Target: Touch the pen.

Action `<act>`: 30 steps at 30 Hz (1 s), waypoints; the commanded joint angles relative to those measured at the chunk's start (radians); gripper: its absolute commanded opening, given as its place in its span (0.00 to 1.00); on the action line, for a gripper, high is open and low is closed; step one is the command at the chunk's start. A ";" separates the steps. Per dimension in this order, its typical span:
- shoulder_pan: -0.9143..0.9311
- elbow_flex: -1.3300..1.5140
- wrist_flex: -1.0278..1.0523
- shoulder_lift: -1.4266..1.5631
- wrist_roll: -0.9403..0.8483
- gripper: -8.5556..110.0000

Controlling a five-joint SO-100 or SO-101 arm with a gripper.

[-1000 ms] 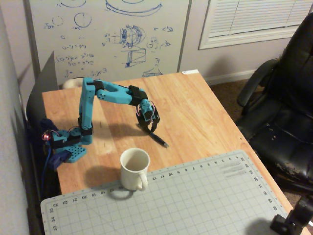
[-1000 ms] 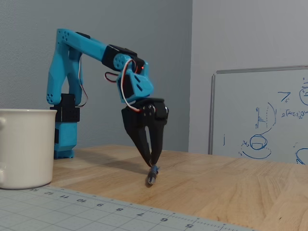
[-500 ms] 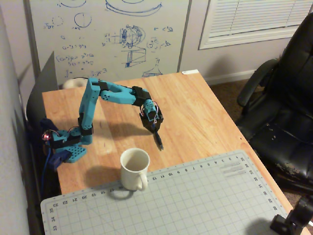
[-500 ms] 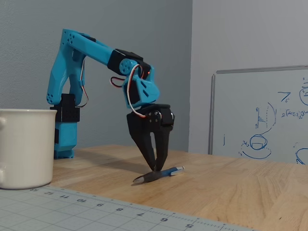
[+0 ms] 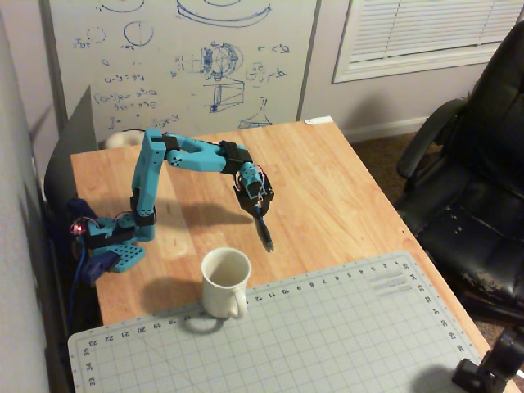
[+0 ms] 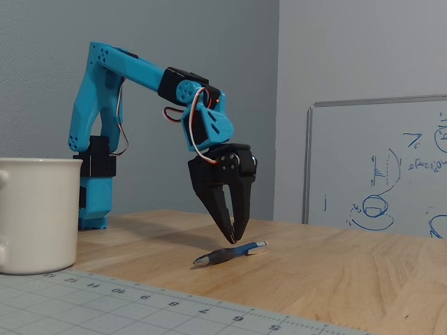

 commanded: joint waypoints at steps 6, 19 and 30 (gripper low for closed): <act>-0.006 -0.133 -0.008 0.032 -0.005 0.08; -0.003 -0.140 -0.008 -0.067 0.005 0.08; -0.008 -0.140 0.006 0.071 0.000 0.08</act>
